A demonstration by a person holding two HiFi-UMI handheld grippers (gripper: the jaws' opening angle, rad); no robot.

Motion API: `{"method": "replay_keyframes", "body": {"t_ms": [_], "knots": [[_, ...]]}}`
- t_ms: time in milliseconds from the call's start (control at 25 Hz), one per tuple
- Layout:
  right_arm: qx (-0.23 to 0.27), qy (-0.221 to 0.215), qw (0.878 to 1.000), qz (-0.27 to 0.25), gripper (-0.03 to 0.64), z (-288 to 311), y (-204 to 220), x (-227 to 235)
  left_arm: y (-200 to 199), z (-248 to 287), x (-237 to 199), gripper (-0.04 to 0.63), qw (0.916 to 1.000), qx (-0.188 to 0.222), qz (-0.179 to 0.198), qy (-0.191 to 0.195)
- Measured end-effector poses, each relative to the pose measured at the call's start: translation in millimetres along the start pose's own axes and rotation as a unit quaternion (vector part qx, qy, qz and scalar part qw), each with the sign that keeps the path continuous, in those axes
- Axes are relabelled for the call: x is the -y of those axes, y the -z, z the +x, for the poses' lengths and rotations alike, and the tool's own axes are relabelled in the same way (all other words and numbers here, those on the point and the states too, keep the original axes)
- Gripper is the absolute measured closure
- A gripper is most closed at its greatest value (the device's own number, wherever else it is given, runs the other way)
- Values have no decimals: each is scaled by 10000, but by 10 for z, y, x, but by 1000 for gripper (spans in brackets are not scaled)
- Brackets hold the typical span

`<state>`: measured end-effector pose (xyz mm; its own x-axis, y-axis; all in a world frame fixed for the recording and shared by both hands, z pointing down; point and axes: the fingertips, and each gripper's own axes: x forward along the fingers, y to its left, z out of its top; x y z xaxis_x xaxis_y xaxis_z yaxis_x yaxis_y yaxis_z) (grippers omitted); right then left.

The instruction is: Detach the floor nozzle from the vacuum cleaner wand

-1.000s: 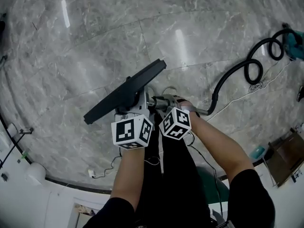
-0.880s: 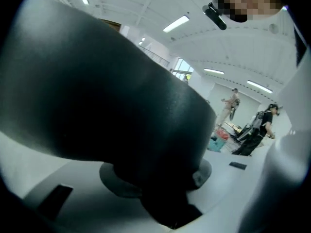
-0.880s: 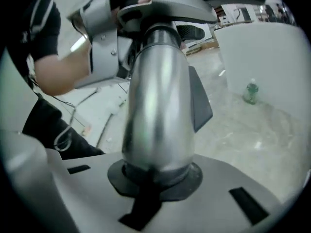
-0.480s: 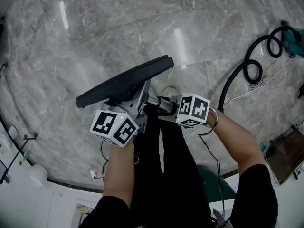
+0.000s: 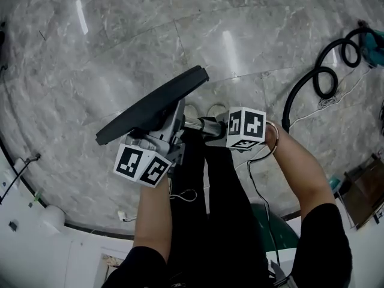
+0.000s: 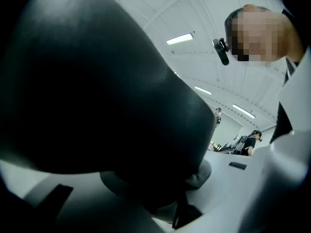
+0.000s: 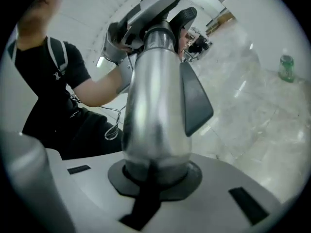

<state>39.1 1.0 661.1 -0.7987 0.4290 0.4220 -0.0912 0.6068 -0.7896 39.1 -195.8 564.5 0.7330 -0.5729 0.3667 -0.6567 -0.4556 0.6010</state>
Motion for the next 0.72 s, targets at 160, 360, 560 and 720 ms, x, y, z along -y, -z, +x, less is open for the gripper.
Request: {"method": "replay_keyframes", "body": {"t_ms": [160, 360, 560, 720], "knots": [[-121, 2867, 9576, -271, 563, -131, -73, 568, 29, 16, -423, 436, 9876, -442, -522, -1414], [-547, 2899, 9514, -888, 563, -163, 13, 674, -359, -163, -411, 436, 9951, 408, -313, -847], [-914, 1468, 9842, -372, 565, -187, 971, 337, -1599, -735, -858, 436, 9819, 1794, -45, -611], [-750, 2222, 9705, -552, 565, -298, 1098, 419, -1294, -624, -878, 436, 9904, 1218, 62, -656]]}}
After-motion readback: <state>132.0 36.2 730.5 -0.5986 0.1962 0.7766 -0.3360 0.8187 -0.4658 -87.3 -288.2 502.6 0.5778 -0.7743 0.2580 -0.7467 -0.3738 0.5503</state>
